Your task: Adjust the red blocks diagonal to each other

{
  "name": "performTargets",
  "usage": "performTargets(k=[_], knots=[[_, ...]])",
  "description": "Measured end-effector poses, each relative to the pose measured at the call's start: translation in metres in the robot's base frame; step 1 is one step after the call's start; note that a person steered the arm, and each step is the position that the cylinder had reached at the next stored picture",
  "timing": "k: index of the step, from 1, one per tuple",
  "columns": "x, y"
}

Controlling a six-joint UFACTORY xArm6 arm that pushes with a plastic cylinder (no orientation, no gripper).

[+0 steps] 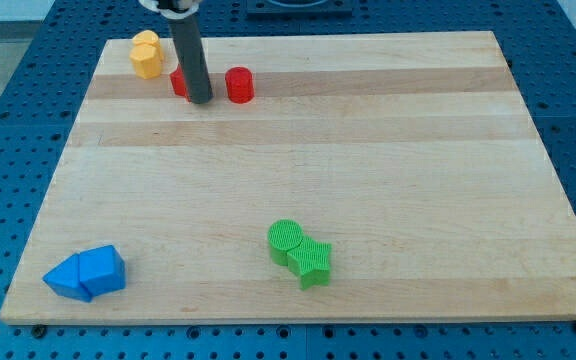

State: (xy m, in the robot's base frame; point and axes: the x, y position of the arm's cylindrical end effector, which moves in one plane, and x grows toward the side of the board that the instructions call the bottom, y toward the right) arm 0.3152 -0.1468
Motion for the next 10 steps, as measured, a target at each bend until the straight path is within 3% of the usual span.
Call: performTargets(k=[2,4,5,7,8,10], knots=[[0.013,-0.008],[0.021,0.103],[0.010,0.104],[-0.006,0.031],[-0.020,0.026],[-0.031,0.079]])
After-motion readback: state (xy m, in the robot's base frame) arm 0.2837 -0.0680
